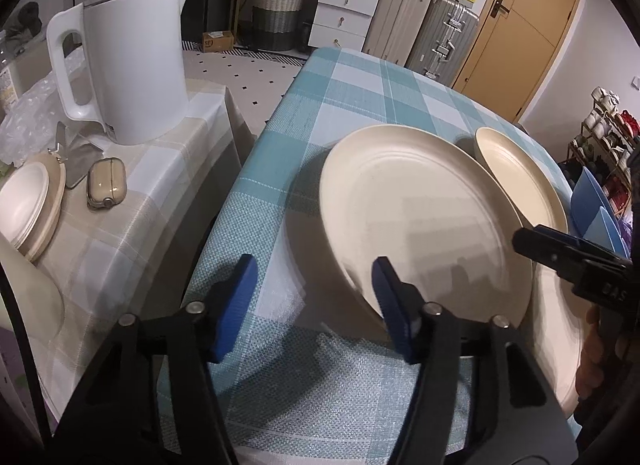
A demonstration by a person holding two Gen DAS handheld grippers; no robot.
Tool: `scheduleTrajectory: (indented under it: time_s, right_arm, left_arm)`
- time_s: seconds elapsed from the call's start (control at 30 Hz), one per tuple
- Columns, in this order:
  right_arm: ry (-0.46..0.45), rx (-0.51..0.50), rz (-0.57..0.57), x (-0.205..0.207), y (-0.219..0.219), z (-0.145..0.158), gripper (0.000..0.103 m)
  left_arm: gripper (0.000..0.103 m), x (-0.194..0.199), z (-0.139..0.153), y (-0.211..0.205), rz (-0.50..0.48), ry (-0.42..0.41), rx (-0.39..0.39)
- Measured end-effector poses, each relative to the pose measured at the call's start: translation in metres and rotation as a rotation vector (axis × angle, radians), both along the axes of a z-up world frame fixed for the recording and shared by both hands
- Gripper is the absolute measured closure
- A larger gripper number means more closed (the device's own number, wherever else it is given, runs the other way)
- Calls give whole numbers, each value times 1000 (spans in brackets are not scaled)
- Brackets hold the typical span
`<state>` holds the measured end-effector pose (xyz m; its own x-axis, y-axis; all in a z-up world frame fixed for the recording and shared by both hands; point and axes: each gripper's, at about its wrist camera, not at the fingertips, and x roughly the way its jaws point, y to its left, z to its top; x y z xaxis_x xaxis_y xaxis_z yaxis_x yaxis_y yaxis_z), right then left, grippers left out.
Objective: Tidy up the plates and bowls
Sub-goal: 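Close the left tool on the large plate rim while the right tool grips its plate rim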
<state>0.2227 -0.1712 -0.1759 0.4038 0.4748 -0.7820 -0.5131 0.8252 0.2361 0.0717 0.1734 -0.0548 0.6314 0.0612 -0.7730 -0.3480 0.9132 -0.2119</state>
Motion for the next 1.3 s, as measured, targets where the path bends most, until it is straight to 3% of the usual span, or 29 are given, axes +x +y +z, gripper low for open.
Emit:
scheduleTrajectory:
  time_s: [0.07, 0.43, 0.63, 0.73, 1.3]
  right_arm:
    - [-2, -16, -2, 2, 4, -3, 34]
    - [10, -67, -38, 9, 14, -16, 68]
    - [-1, -74, -63, 10, 11, -15, 84]
    - [-9, -80, -70, 9, 9, -14, 89]
    - [-32, -58, -77, -3, 10, -2, 89]
  left_arm:
    - [52, 1, -1, -1, -1, 0, -5]
    - [69, 1, 1, -8, -38, -22, -15]
    - [85, 1, 2, -11, -61, -41, -26]
    - [86, 1, 2, -14, -59, -39, -9]
    - [87, -13, 21, -16, -32, -83, 53]
